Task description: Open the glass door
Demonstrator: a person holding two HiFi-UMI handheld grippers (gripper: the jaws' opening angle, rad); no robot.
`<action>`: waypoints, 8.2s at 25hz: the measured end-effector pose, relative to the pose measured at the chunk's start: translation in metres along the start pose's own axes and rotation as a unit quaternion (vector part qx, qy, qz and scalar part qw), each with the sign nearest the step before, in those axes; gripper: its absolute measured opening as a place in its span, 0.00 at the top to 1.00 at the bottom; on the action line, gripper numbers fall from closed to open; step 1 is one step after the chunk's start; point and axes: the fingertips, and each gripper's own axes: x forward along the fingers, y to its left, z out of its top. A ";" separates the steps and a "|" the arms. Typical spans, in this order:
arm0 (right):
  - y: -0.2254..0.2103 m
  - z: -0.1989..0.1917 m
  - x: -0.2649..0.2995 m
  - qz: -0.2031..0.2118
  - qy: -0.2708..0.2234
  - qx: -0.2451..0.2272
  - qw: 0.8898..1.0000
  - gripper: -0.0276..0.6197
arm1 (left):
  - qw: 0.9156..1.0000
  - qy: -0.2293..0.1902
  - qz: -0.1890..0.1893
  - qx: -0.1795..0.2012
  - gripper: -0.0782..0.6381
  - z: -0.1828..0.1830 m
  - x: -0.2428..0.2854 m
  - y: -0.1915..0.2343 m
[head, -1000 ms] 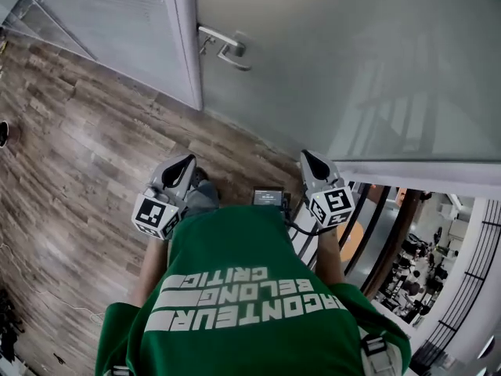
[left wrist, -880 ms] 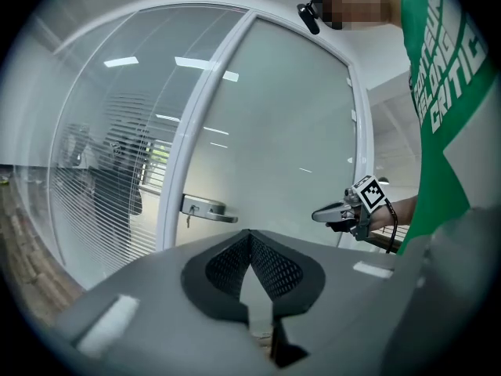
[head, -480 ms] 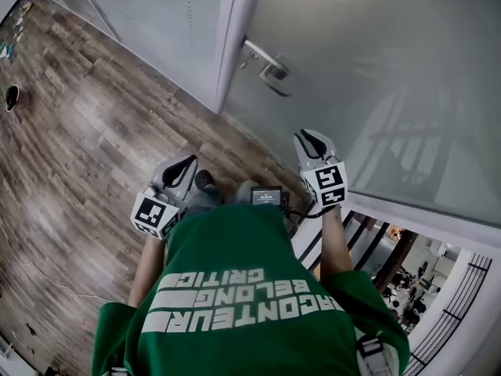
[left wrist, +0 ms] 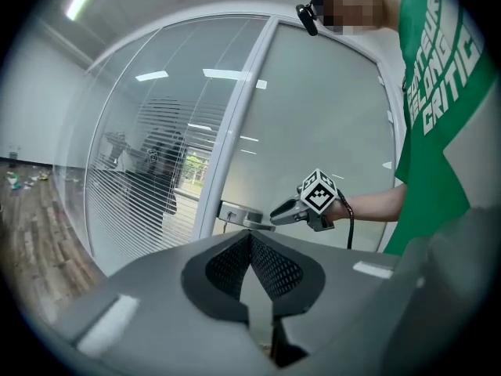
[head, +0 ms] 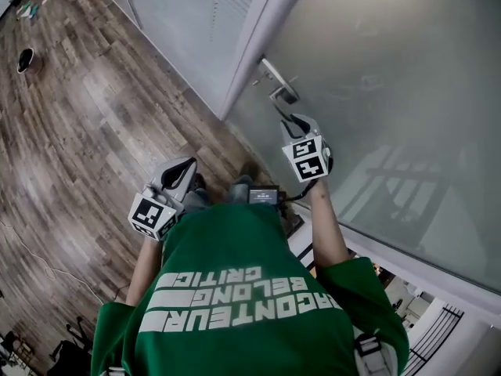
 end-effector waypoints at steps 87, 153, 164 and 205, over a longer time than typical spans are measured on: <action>-0.017 -0.026 0.134 0.176 0.167 0.008 0.970 0.97 | 0.997 0.011 0.081 0.005 0.88 0.026 0.079 -0.011; -0.431 -0.197 0.161 -0.017 0.189 0.258 0.948 0.97 | 0.989 0.042 -0.130 0.051 0.88 0.036 0.350 -0.084; -0.462 -0.242 0.158 -0.012 0.222 0.274 0.936 0.97 | 0.977 0.056 -0.203 0.045 0.88 0.053 0.442 -0.090; -0.613 -0.442 0.090 -0.088 0.237 0.399 0.881 0.97 | 0.970 0.061 -0.229 0.052 0.88 0.050 0.582 -0.145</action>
